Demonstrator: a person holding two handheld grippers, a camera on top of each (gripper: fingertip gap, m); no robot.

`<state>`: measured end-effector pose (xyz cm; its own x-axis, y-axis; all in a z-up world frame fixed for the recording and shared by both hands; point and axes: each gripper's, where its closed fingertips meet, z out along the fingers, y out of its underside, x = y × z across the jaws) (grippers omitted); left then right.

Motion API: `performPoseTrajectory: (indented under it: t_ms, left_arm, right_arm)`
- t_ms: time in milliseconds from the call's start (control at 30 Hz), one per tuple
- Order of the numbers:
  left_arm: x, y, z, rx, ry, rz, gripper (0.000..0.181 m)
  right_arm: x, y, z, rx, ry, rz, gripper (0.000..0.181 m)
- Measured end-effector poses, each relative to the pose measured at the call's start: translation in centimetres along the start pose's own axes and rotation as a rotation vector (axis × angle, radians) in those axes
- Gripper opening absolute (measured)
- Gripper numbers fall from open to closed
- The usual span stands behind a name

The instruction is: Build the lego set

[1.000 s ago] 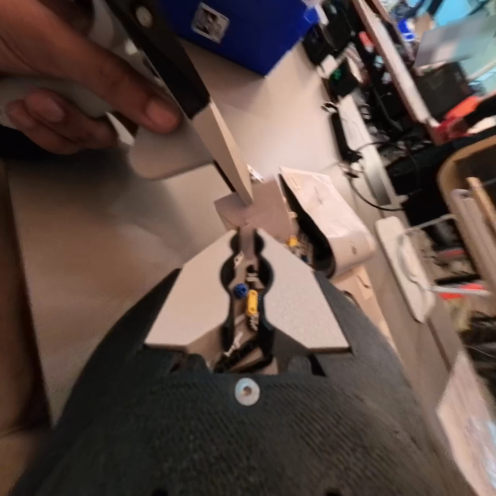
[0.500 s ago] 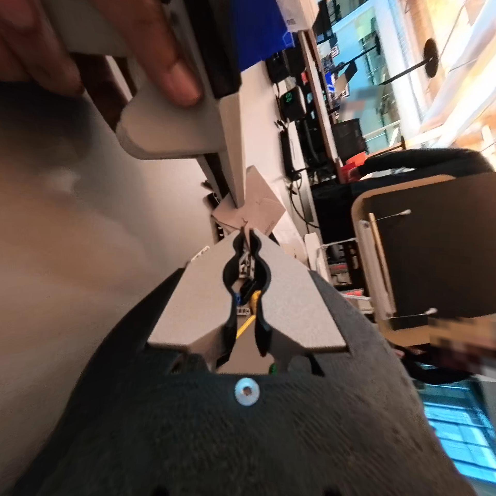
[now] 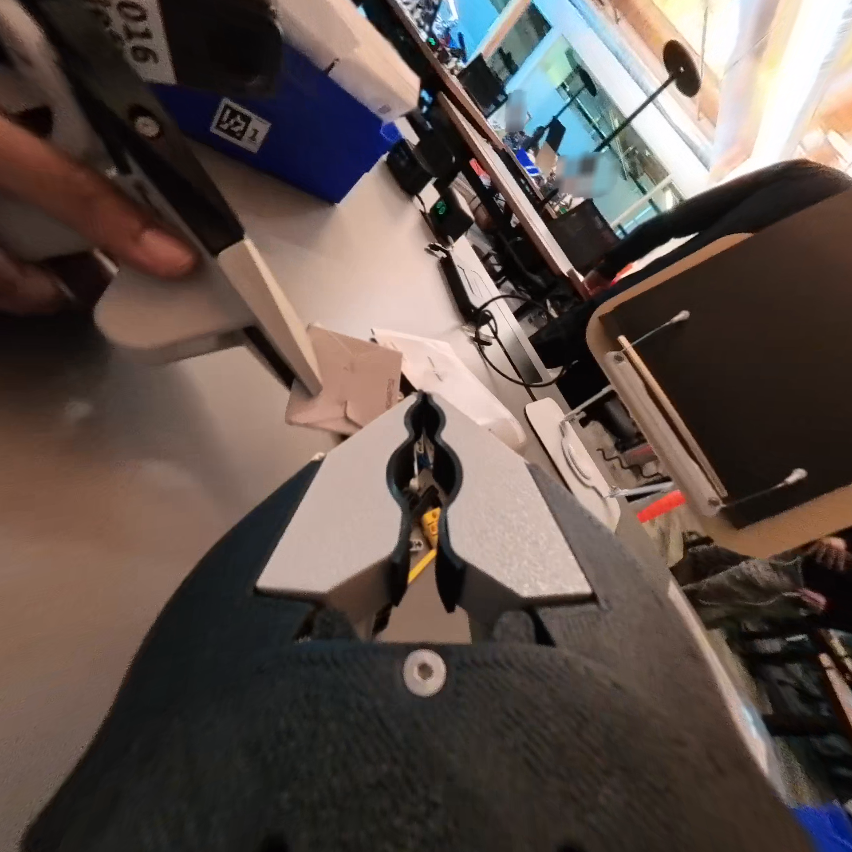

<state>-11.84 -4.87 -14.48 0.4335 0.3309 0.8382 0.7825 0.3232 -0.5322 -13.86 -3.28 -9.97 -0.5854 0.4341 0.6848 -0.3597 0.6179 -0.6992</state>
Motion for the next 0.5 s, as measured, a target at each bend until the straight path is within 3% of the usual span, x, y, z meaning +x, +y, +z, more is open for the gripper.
performPoseTrajectory:
  t_ms: [100,200,500]
  left_arm:
    - [-0.3,-0.1,-0.2,-0.002,-0.021,0.024,0.005]
    - [-0.1,0.3,0.1,-0.029,-0.023,0.055,0.005]
    - [0.7,1.4,0.2,-0.111,0.016,0.111,0.005]
  right_arm:
    - [-2.0,0.9,-0.2,0.007,-0.081,-0.089,0.0]
    - [-3.6,1.4,0.1,-0.008,-0.145,-0.094,0.019]
    - [-2.8,1.9,-0.3,-0.004,-0.213,0.051,0.026]
